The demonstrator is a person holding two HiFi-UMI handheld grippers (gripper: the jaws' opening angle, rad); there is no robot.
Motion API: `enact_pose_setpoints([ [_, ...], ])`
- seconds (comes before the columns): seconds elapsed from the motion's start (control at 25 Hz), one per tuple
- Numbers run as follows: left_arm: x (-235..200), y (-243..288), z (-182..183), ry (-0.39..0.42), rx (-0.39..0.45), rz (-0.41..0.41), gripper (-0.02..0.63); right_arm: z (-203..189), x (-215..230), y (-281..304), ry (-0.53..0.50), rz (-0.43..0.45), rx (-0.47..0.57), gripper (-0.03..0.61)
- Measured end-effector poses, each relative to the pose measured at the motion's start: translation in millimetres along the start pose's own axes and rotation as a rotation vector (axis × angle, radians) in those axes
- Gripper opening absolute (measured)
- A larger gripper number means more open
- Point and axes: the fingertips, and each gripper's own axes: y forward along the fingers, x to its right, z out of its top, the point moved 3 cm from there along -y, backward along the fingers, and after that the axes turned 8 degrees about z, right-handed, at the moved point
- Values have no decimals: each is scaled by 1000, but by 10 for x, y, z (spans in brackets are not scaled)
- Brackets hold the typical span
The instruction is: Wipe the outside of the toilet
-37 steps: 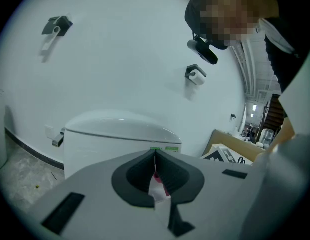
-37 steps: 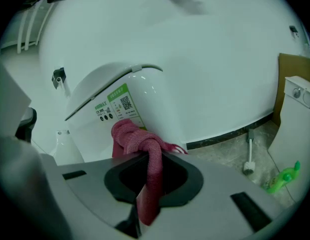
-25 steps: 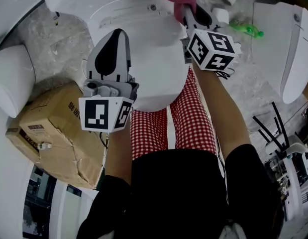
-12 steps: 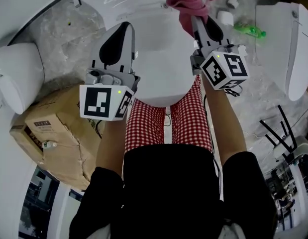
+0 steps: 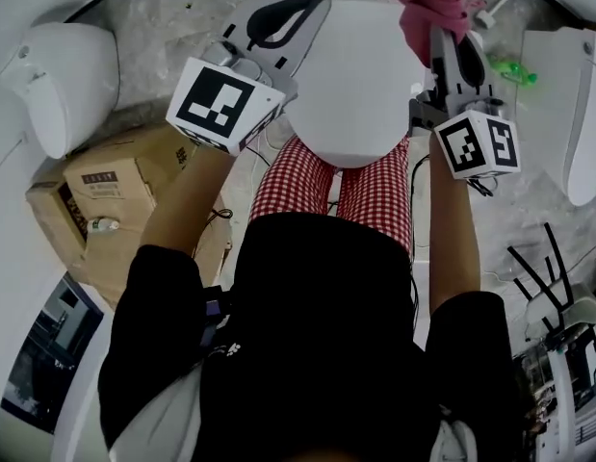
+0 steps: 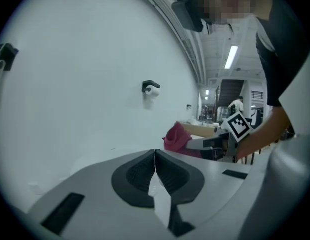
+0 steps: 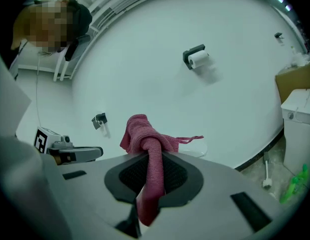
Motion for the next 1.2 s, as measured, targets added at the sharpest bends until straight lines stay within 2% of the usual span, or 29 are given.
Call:
enact_pose_setpoints([
  [0.08, 54, -91, 108, 28, -14, -30, 11, 117, -144, -82, -10, 11, -1, 55],
  [0.24, 54, -229, 448, -9, 20, -70, 11, 394, -381, -188, -5, 34, 1, 55],
  [0.44, 108, -415, 918, 70, 61, -121, 11, 724, -685, -274, -74, 79, -5, 55],
  [0.68, 167, -565, 1226, 84, 56, -159, 11, 992, -916, -404, -78, 117, 37, 55],
  [0.8, 216, -621, 1328, 105, 50, -151, 11, 1080, -930, -495, -95, 126, 33, 55],
  [1.0, 325, -606, 1575, 108, 84, -89, 11, 1223, -811, -692, -84, 146, 40, 55],
  [1.2, 529, -592, 1714, 64, 122, -26, 11, 1391, -659, -984, -74, 188, 78, 55],
])
